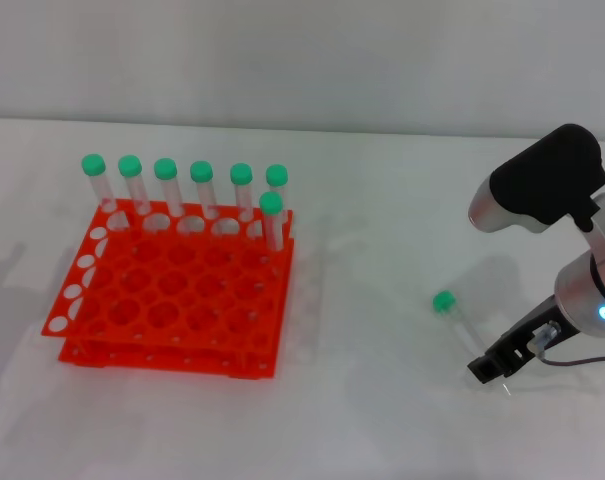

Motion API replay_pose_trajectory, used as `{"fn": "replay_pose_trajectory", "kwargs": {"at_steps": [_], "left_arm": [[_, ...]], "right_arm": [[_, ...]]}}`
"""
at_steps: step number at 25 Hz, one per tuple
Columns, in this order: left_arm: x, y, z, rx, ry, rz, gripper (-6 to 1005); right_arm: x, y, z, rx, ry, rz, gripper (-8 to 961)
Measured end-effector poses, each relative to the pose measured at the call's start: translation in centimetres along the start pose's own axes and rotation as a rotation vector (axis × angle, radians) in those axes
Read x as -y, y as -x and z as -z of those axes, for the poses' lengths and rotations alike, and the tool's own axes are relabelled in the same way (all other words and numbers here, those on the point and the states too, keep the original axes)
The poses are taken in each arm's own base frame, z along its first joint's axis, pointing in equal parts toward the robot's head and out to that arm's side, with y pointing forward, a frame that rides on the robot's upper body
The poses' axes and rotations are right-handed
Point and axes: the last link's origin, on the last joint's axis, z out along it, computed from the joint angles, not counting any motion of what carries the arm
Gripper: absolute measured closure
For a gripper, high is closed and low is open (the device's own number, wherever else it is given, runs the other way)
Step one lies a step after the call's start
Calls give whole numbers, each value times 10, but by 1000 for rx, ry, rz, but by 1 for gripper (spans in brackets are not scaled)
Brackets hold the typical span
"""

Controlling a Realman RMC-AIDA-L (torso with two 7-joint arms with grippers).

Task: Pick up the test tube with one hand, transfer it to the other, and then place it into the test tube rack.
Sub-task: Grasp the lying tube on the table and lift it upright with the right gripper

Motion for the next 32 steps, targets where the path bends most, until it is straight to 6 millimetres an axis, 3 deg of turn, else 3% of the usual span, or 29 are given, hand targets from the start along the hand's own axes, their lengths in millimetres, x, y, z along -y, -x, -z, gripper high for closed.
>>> {"fn": "replay_pose_trajectory", "kwargs": {"at_steps": [9, 11, 32], "left_arm": [[-3, 2, -2, 10, 17, 5, 297], [-3, 2, -2, 10, 17, 6, 297], [-4, 3, -1, 12, 18, 17, 299]], "right_arm": [[0, 0, -5, -29, -10, 14, 402], [0, -1, -6, -32, -9, 15, 540], [-2, 2, -17, -94, -39, 63, 561]]}}
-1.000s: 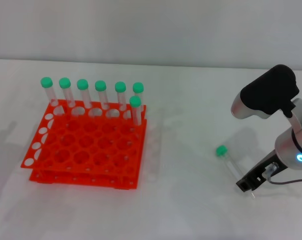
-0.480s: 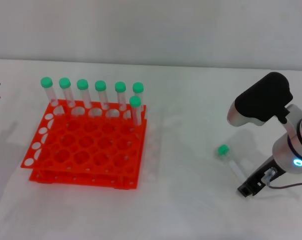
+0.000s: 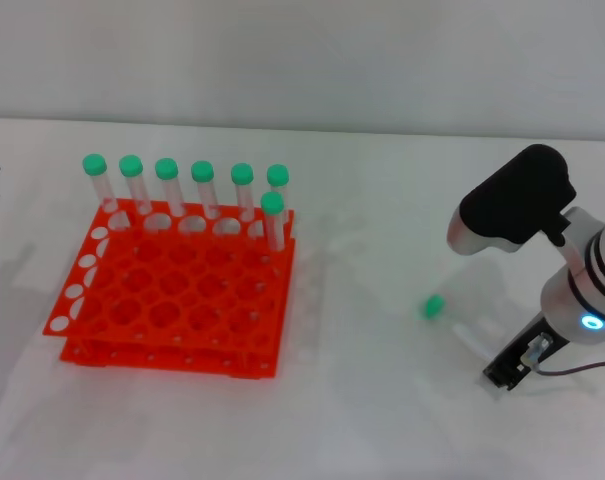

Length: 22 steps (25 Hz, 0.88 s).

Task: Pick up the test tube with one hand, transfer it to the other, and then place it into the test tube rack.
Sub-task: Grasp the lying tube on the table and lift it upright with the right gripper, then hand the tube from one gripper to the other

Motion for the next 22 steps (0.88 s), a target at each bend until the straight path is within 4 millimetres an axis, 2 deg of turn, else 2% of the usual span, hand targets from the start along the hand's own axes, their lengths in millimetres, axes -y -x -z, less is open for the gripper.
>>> {"fn": "replay_pose_trajectory", "kwargs": {"at_steps": [1, 6, 11, 18, 22], "left_arm": [[0, 0, 0, 0, -1, 0, 299], [1, 1, 3, 4, -4, 4, 299], [-3, 2, 0, 48, 59, 60, 300], [-26, -7, -30, 203, 369, 186, 300], [-45, -12, -47, 289, 533, 241, 301]], "right_arm": [[0, 0, 0, -3, -1, 4, 563], [0, 4, 5, 15, -9, 15, 736], [7, 9, 22, 111, -19, 6, 754], [34, 5, 50, 395, -87, -14, 746], [38, 4, 53, 570, -92, 27, 738]]}}
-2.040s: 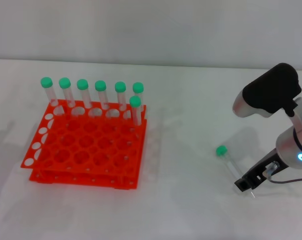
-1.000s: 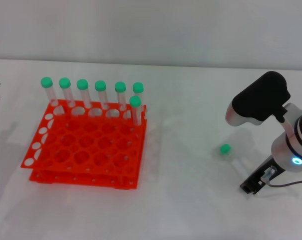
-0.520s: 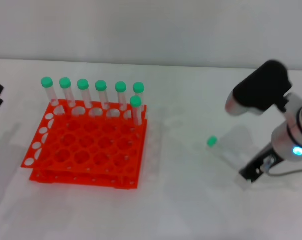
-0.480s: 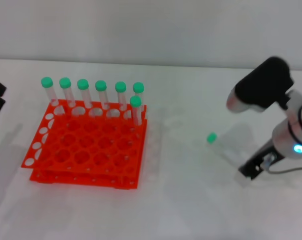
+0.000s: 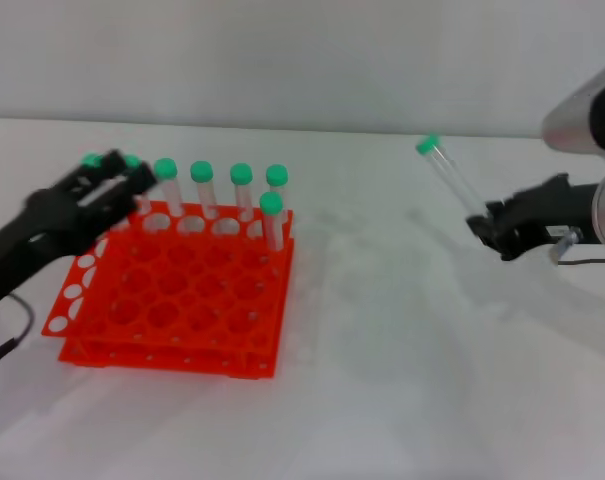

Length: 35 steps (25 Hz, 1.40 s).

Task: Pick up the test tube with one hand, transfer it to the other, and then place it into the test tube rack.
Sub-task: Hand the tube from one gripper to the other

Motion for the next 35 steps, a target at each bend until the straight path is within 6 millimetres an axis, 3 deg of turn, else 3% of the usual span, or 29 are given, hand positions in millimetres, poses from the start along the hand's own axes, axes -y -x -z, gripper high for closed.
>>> {"fn": "replay_pose_trajectory", "kwargs": {"at_steps": [12, 24, 35], "left_arm": [[-12, -13, -49, 113, 182, 106, 306], [-11, -10, -74, 196, 181, 129, 316], [-20, -1, -88, 243, 216, 119, 325]], "right_arm": [[-28, 1, -4, 318, 177, 175, 714], [-55, 20, -3, 359, 256, 276, 690], [-60, 32, -6, 362, 279, 299, 668]]}}
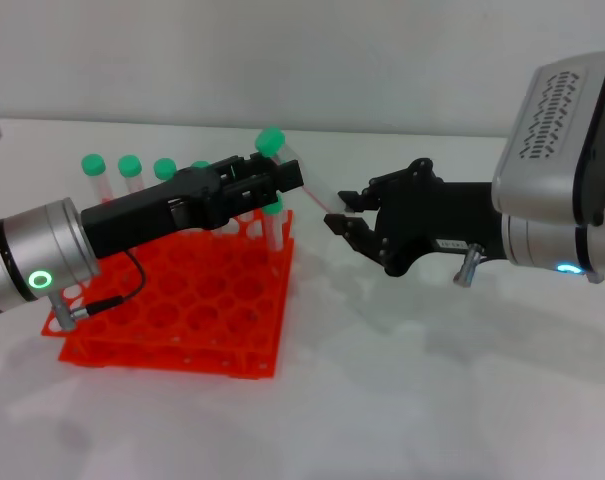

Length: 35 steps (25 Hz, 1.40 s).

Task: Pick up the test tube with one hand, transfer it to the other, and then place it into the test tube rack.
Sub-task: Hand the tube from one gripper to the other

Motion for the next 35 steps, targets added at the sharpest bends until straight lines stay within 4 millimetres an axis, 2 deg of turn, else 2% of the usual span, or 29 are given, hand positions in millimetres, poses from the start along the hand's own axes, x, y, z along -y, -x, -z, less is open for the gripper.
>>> {"fn": "replay_pose_trajectory", "kwargs": {"at_steps": [9, 19, 25, 35], "left_arm": [[0, 1, -2, -5, -5, -21, 333], [0, 1, -6, -1, -2, -14, 561], [0, 5, -12, 6, -12, -3, 742], [0, 2, -11, -9, -5, -7, 746]], "right_arm": [[-3, -4, 0, -10, 8, -9, 650], [-9, -6, -3, -23, 21, -5, 630], [-9, -6, -3, -25, 23, -2, 618], [-10, -15, -3, -60, 35, 0, 598]]}}
